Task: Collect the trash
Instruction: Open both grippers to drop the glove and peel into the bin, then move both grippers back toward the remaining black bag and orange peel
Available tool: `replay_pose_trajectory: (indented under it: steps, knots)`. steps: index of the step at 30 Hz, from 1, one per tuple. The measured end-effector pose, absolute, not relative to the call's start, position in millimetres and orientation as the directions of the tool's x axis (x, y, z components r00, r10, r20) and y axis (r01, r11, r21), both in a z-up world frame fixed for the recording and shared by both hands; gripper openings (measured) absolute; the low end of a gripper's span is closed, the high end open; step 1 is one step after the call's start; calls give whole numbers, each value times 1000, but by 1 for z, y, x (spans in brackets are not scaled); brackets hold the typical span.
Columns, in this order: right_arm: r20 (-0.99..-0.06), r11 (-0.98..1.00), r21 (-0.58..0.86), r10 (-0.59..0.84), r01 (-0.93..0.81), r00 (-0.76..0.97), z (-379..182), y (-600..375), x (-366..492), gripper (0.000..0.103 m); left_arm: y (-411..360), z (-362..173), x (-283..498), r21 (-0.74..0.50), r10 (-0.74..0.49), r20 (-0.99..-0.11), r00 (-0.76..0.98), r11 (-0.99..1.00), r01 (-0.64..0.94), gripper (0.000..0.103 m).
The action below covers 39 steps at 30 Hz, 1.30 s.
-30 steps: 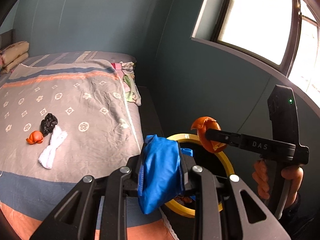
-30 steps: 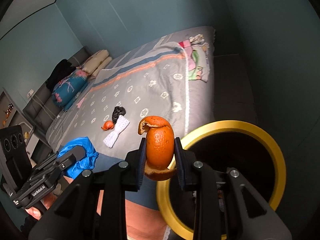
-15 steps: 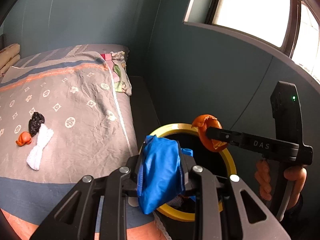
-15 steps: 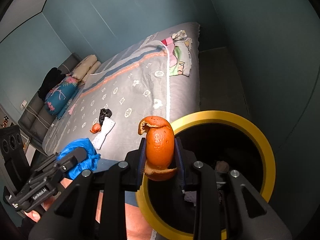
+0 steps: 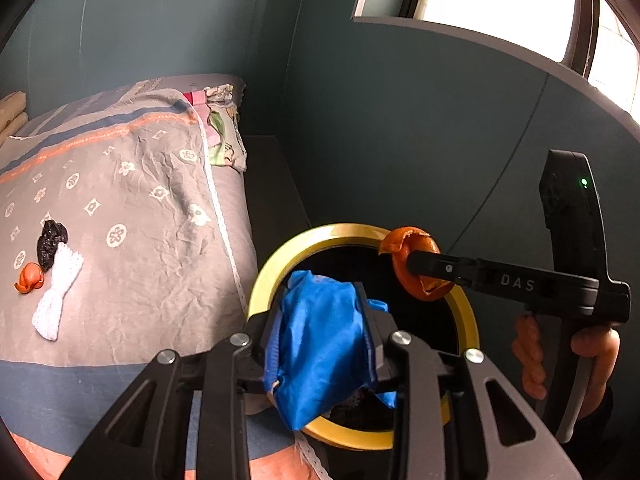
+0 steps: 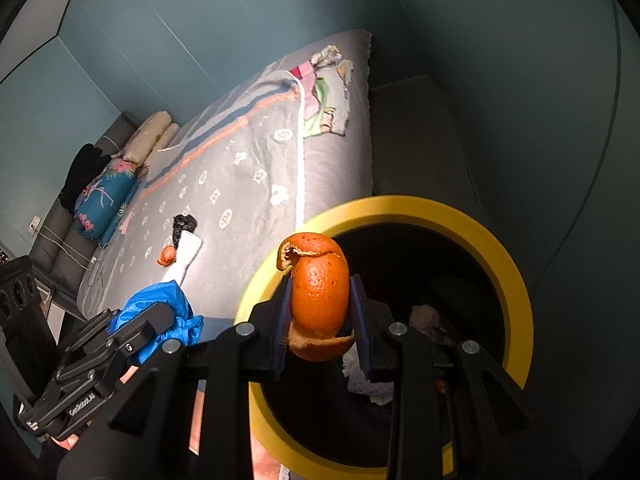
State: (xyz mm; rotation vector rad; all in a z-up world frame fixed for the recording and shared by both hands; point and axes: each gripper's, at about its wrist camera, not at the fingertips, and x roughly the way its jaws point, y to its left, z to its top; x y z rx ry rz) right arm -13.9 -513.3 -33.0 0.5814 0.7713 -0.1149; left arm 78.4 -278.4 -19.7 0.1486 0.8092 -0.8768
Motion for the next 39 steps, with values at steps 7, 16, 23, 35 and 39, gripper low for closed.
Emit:
replay_pose_trajectory:
  steps: [7, 16, 23, 35, 39]
  knots:
    - [-702, 822, 456, 96, 342, 705, -43, -522, -16, 34, -276, -23, 74, -213, -636, -684, 357, 642, 736, 52]
    - [-691, 811, 454, 57, 370, 721, -38, -526, -20, 45, -252, -17, 83, -227, -629, -662, 408, 687, 690, 78]
    - [-674, 814, 471, 84, 339, 734, -32, -517, -12, 57, -224, -12, 97, -212, -602, -643, 473, 734, 645, 90]
    - [-619, 847, 498, 196, 187, 760, -5, -458, 37, 65, -144, -7, 136, -198, -512, -619, 595, 835, 513, 94]
    - [-608, 854, 503, 245, 128, 755, 1, -428, 65, 66, -109, -7, 155, -205, -471, -610, 637, 870, 447, 94]
